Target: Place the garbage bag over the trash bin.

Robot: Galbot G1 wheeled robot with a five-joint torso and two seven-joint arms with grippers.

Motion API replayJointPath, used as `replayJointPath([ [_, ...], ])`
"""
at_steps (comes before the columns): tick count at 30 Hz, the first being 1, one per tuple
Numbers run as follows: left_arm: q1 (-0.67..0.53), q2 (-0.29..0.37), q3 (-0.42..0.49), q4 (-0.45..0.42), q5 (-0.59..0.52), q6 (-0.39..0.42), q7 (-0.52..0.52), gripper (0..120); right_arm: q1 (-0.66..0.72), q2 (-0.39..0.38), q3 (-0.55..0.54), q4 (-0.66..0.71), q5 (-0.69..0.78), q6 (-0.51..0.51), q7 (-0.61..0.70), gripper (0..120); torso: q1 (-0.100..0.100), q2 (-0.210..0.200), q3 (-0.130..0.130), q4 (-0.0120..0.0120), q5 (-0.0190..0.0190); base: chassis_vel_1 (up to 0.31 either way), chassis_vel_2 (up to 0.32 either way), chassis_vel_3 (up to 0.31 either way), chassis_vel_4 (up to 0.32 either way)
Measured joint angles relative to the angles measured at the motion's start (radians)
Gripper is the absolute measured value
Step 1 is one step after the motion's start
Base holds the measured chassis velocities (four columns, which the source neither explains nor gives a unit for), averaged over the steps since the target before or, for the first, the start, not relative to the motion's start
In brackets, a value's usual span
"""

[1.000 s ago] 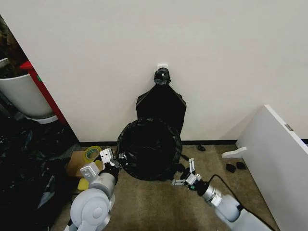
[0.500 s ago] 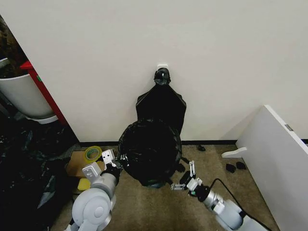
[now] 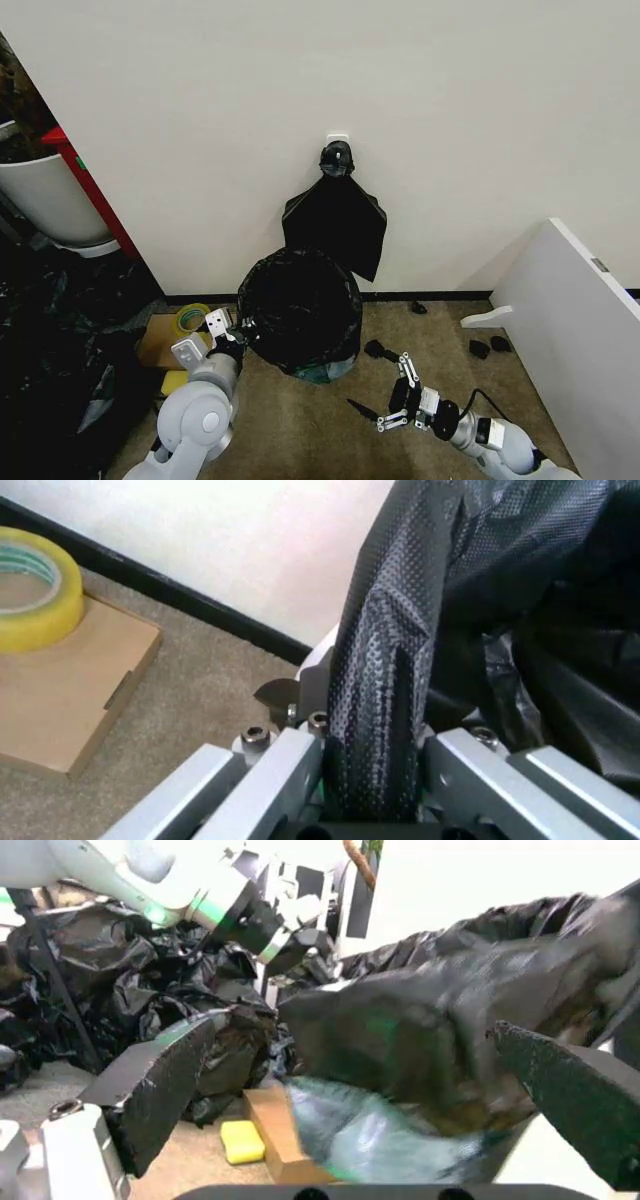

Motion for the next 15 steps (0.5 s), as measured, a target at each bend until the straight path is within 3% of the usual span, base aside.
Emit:
replayJointPath([
  [15, 0.036, -0.008, -0.007, -0.120, -0.068, 0.049, -0.020, 0, 0.092, 0.062, -0.035, -0.085, -0.128, -0.001, 0.011, 100, 0.000, 0.000, 0.000, 0.0000, -0.0001, 0.000, 0.000, 0.000, 0.000],
])
